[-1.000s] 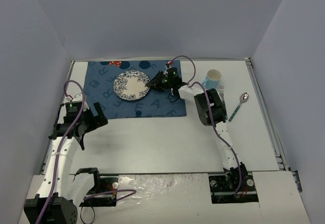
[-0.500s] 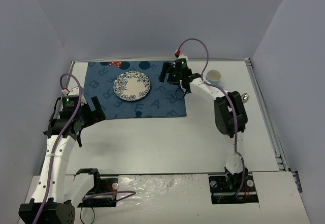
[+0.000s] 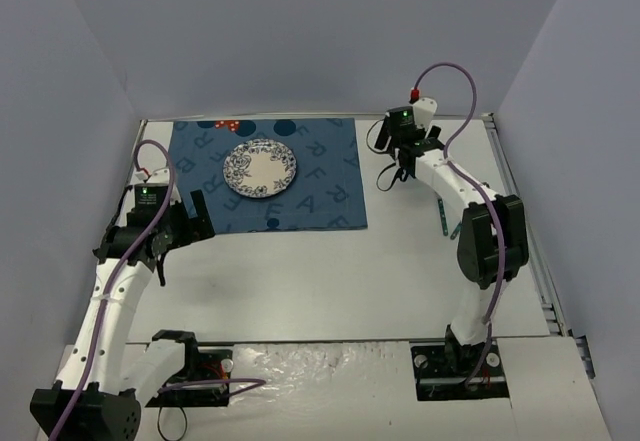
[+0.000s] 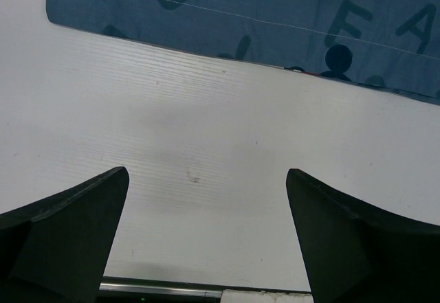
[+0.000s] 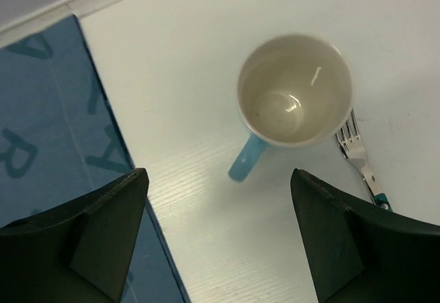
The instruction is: Set the dinner table for one person
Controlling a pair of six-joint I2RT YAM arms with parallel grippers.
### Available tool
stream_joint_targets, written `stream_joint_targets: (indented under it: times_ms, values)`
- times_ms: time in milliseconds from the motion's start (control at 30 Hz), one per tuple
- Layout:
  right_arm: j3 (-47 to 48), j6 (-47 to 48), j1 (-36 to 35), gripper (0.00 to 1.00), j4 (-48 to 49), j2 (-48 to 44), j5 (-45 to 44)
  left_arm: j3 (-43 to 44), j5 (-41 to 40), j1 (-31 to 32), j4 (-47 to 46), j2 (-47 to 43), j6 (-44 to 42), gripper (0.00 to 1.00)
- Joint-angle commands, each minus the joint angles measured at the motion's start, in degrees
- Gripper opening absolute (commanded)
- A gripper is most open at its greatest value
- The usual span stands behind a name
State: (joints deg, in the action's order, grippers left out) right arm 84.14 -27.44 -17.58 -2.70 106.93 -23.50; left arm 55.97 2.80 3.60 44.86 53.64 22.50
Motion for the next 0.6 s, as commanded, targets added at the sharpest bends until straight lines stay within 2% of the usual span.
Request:
stream_joint_targets:
  times_ms: [0, 133, 567]
  values:
    - [3.3, -4.28, -0.18, 0.8, -0.73, 3.55, -4.79, 3.88, -0.25, 0.18, -0.92, 1.47, -0.36, 0.97]
    - [3.85, -5.45, -0.02, 0.78, -0.57, 6.45, -6.79, 3.95, -0.44, 0.18, -1.05, 1.8, -0.33, 0.97]
    - [3.64, -5.19, 1.54, 0.61, 5.11, 9.66, -9.74, 2.17, -1.7, 0.18, -1.12, 0.5, 0.26, 0.97]
